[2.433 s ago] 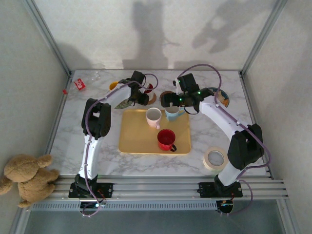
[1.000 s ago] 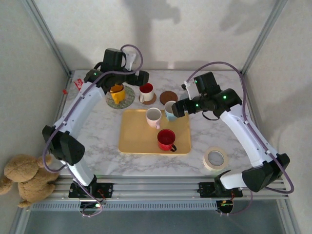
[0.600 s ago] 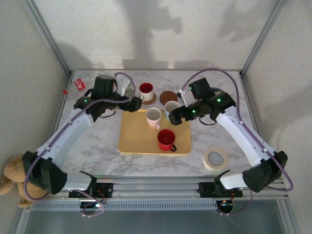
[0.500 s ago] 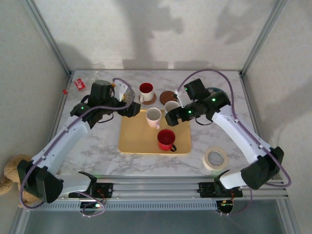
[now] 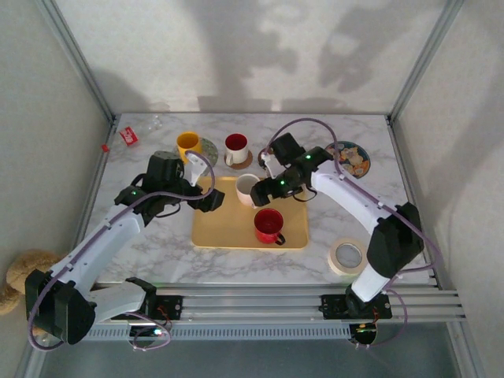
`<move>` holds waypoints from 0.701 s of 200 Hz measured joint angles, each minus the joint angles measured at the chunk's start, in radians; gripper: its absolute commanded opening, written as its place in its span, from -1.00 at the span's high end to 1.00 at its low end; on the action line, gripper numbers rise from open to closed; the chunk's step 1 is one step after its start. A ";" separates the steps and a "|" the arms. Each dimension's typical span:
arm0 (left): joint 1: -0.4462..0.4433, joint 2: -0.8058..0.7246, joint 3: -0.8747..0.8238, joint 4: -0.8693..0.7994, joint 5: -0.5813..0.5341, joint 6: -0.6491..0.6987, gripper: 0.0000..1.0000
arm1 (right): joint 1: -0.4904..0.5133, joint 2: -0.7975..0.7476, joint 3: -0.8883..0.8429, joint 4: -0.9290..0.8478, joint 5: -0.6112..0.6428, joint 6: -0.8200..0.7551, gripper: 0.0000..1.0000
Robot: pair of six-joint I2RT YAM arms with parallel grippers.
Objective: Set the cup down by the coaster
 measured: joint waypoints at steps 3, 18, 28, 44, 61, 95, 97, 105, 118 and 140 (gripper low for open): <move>0.000 0.000 -0.002 0.000 0.002 0.002 -0.99 | 0.002 0.008 0.000 0.001 0.000 0.000 -0.78; 0.002 -0.002 -0.010 0.010 0.012 0.012 -0.99 | 0.008 0.039 0.000 0.003 0.000 0.002 -0.75; 0.003 -0.002 -0.014 0.016 0.017 0.016 -0.99 | 0.013 0.059 0.000 0.003 0.001 0.005 -0.73; 0.005 -0.002 -0.019 0.021 0.021 0.023 -0.99 | 0.020 0.089 0.001 0.006 0.002 0.013 -0.71; 0.010 -0.002 -0.025 0.024 0.024 0.027 -0.99 | 0.027 0.114 0.001 0.010 0.003 0.019 -0.69; 0.018 -0.002 -0.032 0.029 0.029 0.035 -0.99 | 0.040 0.164 0.019 0.024 0.013 0.027 -0.62; 0.018 -0.002 -0.033 0.031 0.030 0.034 -0.99 | 0.041 0.165 0.020 0.024 0.013 0.027 -0.61; 0.020 -0.002 -0.035 0.032 0.032 0.036 -0.99 | 0.045 0.172 0.025 0.025 0.019 0.035 -0.59; 0.023 -0.002 -0.039 0.033 0.037 0.038 -0.99 | 0.050 0.183 0.033 0.028 0.029 0.043 -0.56; 0.027 -0.002 -0.045 0.032 0.042 0.038 -0.99 | 0.059 0.203 0.047 0.033 0.035 0.050 -0.52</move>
